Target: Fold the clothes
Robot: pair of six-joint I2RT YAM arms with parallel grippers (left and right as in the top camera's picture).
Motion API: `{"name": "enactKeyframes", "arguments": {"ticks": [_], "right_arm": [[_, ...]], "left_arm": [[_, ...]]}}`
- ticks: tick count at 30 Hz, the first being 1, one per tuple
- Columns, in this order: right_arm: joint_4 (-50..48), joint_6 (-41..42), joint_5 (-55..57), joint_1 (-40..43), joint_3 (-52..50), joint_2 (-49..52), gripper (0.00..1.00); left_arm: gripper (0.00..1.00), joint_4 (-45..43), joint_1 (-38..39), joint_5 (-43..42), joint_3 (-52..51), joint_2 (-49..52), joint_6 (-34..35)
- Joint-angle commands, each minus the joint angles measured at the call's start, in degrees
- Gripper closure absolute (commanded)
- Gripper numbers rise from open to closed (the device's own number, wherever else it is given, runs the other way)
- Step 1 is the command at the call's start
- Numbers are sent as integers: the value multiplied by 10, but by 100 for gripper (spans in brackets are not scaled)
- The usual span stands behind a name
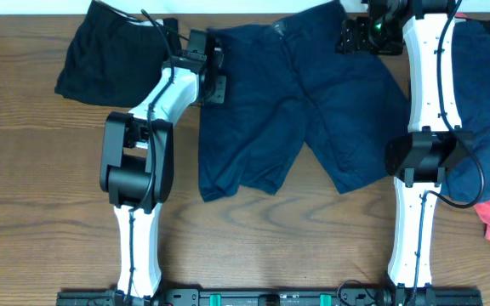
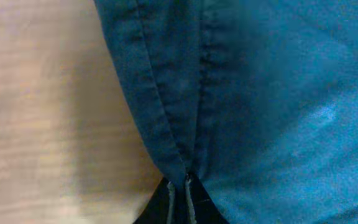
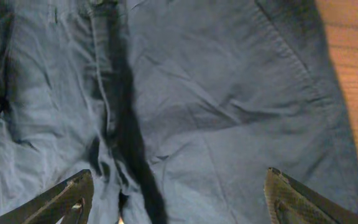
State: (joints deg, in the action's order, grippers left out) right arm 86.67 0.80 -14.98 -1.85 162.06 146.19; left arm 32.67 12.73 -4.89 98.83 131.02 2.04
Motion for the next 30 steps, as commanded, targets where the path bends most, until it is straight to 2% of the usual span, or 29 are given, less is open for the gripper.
{"name": "enactKeyframes", "arguments": {"ticks": [1,5,8,13,21,25,30], "right_arm": [[2,7,1,-6,10,-15,16],[2,24,1,-9,2,-15,20],[0,26,-4,-17,-17,-14,31],[-34,9,-9,-52,-91,-14,43],[-202,-3,-19,-135,-250,-14,41],[-268,-2,14,-165,-306,-14,40],[-299,1,50,-183,-344,-14,40]], "left_arm": [[94,79,-19,86,-11,-16,83],[94,200,-38,94,-11,-76,154],[94,266,-47,94,-11,-122,172],[94,288,-46,94,-11,-165,172],[94,306,-46,94,-11,-171,172],[94,331,-46,94,-11,-171,172],[94,363,-46,95,-11,-171,171]]}}
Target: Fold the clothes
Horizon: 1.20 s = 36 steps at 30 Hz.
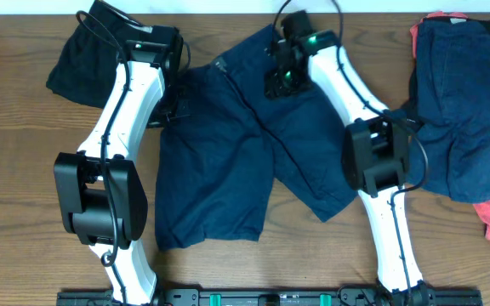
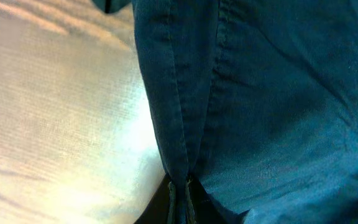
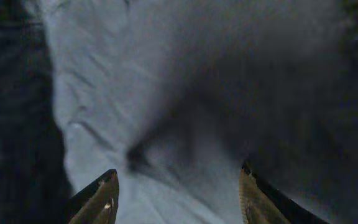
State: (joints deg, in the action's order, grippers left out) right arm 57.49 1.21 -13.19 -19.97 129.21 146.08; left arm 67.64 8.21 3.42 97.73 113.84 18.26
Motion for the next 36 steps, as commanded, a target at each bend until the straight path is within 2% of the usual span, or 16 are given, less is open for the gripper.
{"name": "enactKeyframes", "arguments": {"ticks": [1,8,16,19,20,21,23,24,27,32,36], "right_arm": [[-10,1,38,-2,-21,-13,40],[-34,5,62,12,-55,-7,39],[-75,18,74,51,-63,-6,42],[-89,17,73,65,-63,-6,42],[-92,17,73,69,-63,-6,42],[-96,17,71,72,-63,-6,42],[-99,17,63,77,-63,-7,42],[-97,13,54,80,-62,-7,40],[-78,12,21,85,-50,-12,30],[-11,12,-9,86,2,-51,15],[43,-4,-43,72,31,-107,9]], "left_arm": [[94,20,-2,12,0,1,9],[94,106,-2,64,0,1,10],[92,170,-2,67,0,1,9],[83,187,-2,67,0,1,9],[71,192,-2,67,0,1,9],[66,197,-2,67,0,1,9],[44,207,-2,67,0,1,9],[39,209,-2,67,0,1,9],[35,209,-2,68,0,1,8],[35,206,-4,92,10,-9,5],[35,203,-15,93,45,-35,5]]}}
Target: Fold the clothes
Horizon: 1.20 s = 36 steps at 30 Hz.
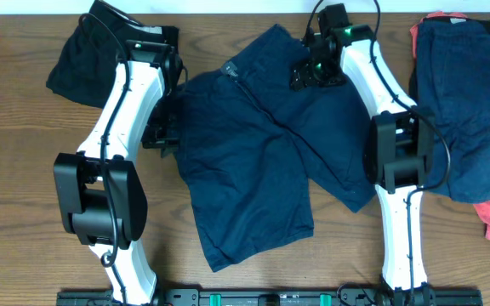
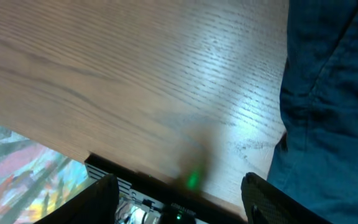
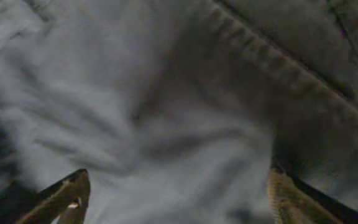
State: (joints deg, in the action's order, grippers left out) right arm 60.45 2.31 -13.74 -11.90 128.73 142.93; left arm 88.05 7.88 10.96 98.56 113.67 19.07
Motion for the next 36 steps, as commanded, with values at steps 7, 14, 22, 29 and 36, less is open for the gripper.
{"name": "enactKeyframes", "arguments": {"ticks": [7,14,22,29,36], "right_arm": [[86,-71,-36,-84,32,-99,6],[120,-112,-9,-150,26,-42,12],[123,-112,82,-170,26,9,12],[100,-156,119,-170,25,26,96],[83,-321,129,-170,24,51,99]], "left_arm": [[29,-50,-50,17,86,-126,-1],[24,-74,-110,17,86,-195,-6],[24,-68,-139,16,85,-201,-29],[24,-74,-139,16,85,-201,-29],[24,-76,-139,16,85,-200,-29]]}}
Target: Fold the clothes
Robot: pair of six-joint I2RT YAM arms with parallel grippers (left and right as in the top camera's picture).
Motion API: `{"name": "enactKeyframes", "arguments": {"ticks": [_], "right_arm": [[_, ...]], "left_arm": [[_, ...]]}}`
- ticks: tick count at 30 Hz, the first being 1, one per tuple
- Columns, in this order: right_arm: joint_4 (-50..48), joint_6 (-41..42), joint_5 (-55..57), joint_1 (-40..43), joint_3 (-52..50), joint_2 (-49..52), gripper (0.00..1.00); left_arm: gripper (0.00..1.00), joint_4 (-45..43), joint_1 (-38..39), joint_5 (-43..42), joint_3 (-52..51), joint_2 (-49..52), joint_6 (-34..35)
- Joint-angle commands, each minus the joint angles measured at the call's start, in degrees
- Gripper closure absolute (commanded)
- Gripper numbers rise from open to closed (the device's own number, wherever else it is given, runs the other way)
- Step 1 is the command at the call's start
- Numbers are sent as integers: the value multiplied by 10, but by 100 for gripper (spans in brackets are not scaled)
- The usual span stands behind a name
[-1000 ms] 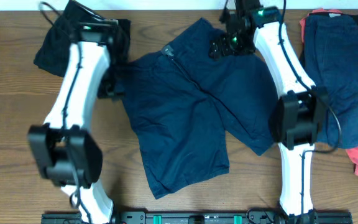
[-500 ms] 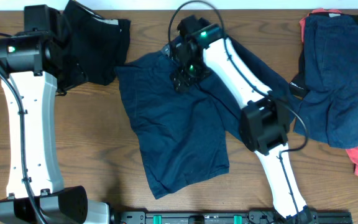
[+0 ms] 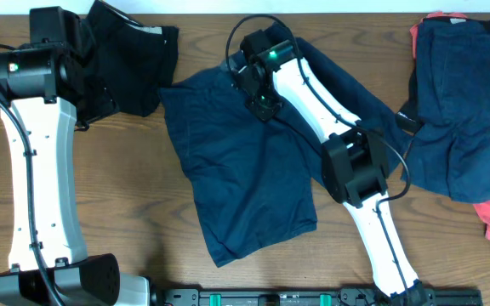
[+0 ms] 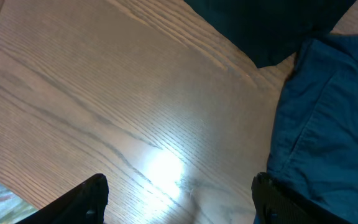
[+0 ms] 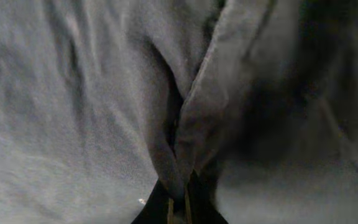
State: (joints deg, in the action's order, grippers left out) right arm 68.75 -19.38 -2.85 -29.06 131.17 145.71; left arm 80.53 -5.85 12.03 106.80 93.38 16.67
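Navy shorts (image 3: 245,170) lie spread in the middle of the table, their legs pointing to the front. My right gripper (image 3: 262,105) is down on their upper middle part, shut on a raised fold of the cloth (image 5: 188,134); the fold runs up from between the fingertips of the right gripper (image 5: 179,202). My left gripper (image 3: 100,98) is at the far left, off the shorts. In the left wrist view the left gripper (image 4: 180,194) stands open over bare wood, with the shorts' edge (image 4: 328,124) to its right.
A black garment (image 3: 134,47) lies at the back left, beside the left gripper; its corner shows as the black garment (image 4: 272,25) in the left wrist view. A pile of dark blue clothes (image 3: 458,110) with a pink piece sits at the right edge.
The right gripper was open over the waistband area at the back; now it is further left and shut on a fold. The left arm has drawn back from the shorts' left edge to the far left, still open.
At first my left gripper was shut on the shorts' left edge and my right hung open above them. The shorts then lay further left, still held. Then the left gripper stood open beside them. Now the right holds a fold and the left is away.
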Motion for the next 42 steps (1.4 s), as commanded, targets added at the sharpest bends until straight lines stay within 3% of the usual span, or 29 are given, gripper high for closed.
{"name": "enactKeyframes", "arguments": {"ticks": [1,6,10,13,17,19,20,22,24,29,34,42], "right_arm": [[0,-135,20,2,0,25,99],[0,-258,20,-2,0,24,99],[16,-301,3,-15,0,23,99],[37,-306,-30,-25,0,20,99],[33,-273,-50,-30,2,14,89],[32,-256,-71,-28,3,2,72],[29,-240,-71,-27,4,-2,59],[20,-181,-68,-22,12,-16,20],[20,-120,-63,-14,28,-32,1],[32,-5,-65,17,62,-76,1],[19,94,-72,62,63,-104,1],[36,123,-127,120,56,-104,1]], "left_arm": [[24,-1,-2,5,3,3,-5],[24,-6,-2,5,3,8,-5],[24,-12,-2,5,1,17,-5],[24,-20,-2,5,-1,30,-8],[24,-26,-2,4,-1,57,-8],[24,-32,-2,-14,-1,73,-26],[24,-36,-2,-26,-1,79,-35],[24,-47,-2,-63,-1,96,-59],[24,-59,-2,-87,-1,113,-72],[25,-100,-2,-137,-1,161,-110],[25,-138,22,-189,-1,216,-230],[25,-177,77,-181,-1,293,-332]]}}
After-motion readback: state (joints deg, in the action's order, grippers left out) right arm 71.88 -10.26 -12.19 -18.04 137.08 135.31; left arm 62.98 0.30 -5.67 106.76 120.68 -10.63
